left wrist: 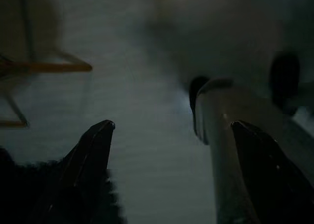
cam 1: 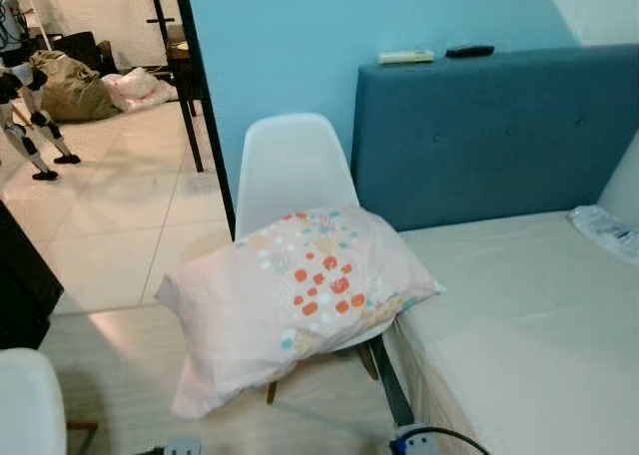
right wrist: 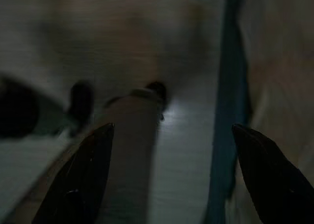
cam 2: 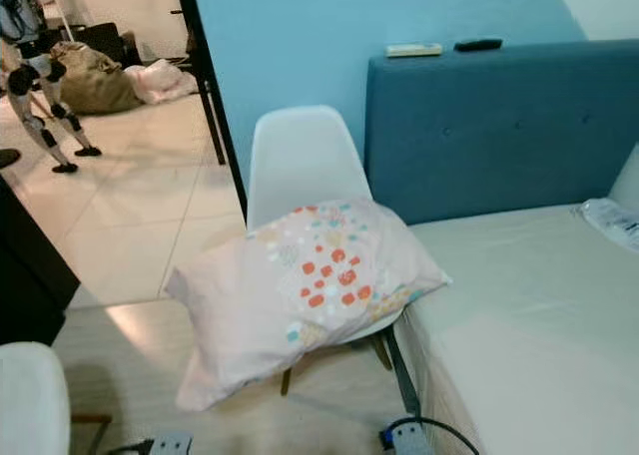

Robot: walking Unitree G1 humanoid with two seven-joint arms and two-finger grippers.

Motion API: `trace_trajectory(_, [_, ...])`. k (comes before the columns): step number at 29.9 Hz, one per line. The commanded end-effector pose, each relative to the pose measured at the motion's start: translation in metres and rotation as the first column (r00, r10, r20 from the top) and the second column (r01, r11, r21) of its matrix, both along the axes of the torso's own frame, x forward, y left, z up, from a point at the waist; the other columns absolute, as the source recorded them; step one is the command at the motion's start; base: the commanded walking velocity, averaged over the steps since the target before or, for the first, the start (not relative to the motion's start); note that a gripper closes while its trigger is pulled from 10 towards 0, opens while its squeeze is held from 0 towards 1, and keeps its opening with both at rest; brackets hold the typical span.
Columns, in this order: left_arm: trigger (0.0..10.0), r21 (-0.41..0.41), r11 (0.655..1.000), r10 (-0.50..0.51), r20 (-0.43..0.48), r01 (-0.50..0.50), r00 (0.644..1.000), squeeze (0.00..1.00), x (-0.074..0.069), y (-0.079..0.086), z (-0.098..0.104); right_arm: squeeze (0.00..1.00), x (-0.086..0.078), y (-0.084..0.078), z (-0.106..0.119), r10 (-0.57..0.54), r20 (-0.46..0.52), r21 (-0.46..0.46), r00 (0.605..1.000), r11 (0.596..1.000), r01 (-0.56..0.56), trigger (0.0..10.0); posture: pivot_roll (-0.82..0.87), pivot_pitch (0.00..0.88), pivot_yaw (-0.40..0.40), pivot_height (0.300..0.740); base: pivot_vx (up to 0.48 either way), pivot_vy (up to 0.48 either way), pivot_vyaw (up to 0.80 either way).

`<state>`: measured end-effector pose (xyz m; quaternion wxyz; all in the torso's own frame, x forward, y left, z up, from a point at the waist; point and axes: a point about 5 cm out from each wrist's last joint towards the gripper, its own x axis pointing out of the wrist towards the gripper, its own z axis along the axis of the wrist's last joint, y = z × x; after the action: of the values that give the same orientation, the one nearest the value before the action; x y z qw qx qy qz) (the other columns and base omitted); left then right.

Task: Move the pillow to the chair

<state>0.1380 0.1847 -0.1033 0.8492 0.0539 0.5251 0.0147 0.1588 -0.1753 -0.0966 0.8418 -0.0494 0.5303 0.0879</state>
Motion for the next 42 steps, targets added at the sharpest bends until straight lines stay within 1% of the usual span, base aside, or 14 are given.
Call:
trace_trajectory(1, [10.0, 0.053, 0.997, -0.06, -0.058, 0.064, 0.997, 0.0, -0.0086, 0.0062, -0.0026, 0.0, -0.0062, 0.0043, -0.003, 0.013, -0.029, -0.005, 0.999, 1.0, -0.013, 10.0, 0.03, 0.0, 0.0, 0.74, 0.0, 0.0, -0.71])
trace_trajectory(5, [10.0, 0.059, 0.995, -0.077, -0.068, 0.081, 0.995, 0.0, -0.0103, 0.0065, -0.0032, 0.0, -0.0056, 0.0041, -0.0028, 0.012, -0.029, -0.009, 1.0, 1.0, -0.012, 10.0, 0.03, 0.0, 0.001, 0.74, 0.0, 0.0, -0.71])
trace_trajectory(10, [10.0, 0.064, 0.989, -0.128, -0.071, 0.133, 0.989, 0.0, -0.0089, 0.0054, -0.0029, 0.0, -0.0038, -0.0004, -0.002, -0.008, -0.027, -0.038, 1.0, 0.999, 0.007, 10.0, 0.03, 0.0, 0.011, 0.74, 0.0, 0.0, -0.71])
trace_trajectory(21, [10.0, 0.074, 0.982, -0.167, -0.085, 0.173, 0.982, 0.0, -0.0117, 0.005, -0.0038, 0.0, -0.0037, -0.0003, -0.0021, -0.002, -0.031, -0.048, 1.0, 0.999, 0.0, 10.0, 0.04, 0.0, 0.012, 0.74, 0.0, 0.0, -0.71])
trace_trajectory(33, [10.0, 0.069, 0.978, -0.191, -0.098, 0.198, 0.977, 0.0, -0.0148, 0.001, -0.0053, 0.0, -0.005, 0.0006, -0.0027, 0.012, -0.039, -0.051, 0.999, 0.999, -0.014, 10.0, 0.03, 0.0, 0.012, 0.74, 0.0, 0.0, -0.71])
trace_trajectory(42, [10.0, 0.07, 0.976, -0.198, -0.095, 0.205, 0.976, 0.0, -0.0142, 0.0037, -0.0047, 0.0, -0.0093, 0.0, -0.0043, 0.016, -0.05, -0.056, 0.999, 0.998, -0.019, 10.0, 0.03, 0.0, 0.011, 0.74, 0.0, 0.0, -0.71])
